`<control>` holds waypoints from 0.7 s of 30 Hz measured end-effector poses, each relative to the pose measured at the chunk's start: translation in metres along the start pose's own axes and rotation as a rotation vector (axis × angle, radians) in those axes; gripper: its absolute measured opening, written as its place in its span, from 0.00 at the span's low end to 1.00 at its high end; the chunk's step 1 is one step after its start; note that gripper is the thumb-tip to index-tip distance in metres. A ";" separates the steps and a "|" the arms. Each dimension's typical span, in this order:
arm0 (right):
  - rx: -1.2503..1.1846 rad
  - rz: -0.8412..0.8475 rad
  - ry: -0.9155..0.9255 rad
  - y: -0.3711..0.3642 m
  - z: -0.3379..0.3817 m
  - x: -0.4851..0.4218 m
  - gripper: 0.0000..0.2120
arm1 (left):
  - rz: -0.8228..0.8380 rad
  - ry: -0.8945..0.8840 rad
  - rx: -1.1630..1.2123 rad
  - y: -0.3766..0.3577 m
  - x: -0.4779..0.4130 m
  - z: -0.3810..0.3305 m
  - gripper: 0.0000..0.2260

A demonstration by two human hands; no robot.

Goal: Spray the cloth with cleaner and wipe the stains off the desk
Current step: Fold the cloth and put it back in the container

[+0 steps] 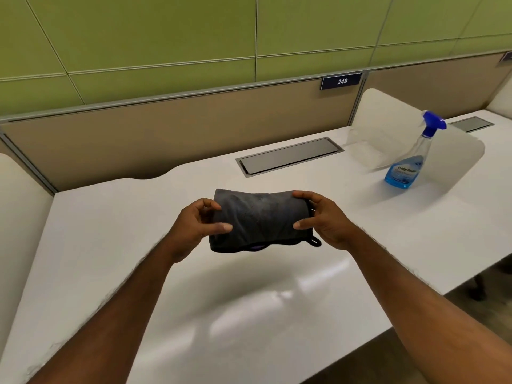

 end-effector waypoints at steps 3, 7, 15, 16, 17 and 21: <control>0.153 -0.046 0.067 0.001 0.005 0.005 0.34 | 0.089 -0.151 -0.243 -0.005 0.004 -0.005 0.26; 0.359 -0.178 0.145 -0.002 0.009 0.010 0.35 | 0.091 -0.349 -0.623 -0.015 0.005 -0.004 0.33; 0.855 -0.473 0.351 0.007 0.021 0.026 0.21 | 0.022 -0.511 -0.898 -0.029 -0.009 -0.008 0.23; 0.861 -0.502 0.346 0.011 0.021 0.029 0.18 | 0.014 -0.514 -0.916 -0.029 -0.012 -0.010 0.22; 0.849 -0.521 0.326 0.017 0.020 0.030 0.15 | 0.006 -0.524 -0.939 -0.030 -0.014 -0.011 0.20; 0.708 -0.478 0.273 0.041 0.013 0.034 0.12 | -0.058 -0.552 -0.921 -0.040 -0.021 -0.012 0.17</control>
Point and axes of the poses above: each hand's wrist, its own x-axis away from the middle knuckle, its own y-axis out of the back of the hand, z = x × y, the point moved 3 cm from there along -x, towards the middle knuckle, and after that the axes turned 14 degrees about -y, right-handed, at the moved point
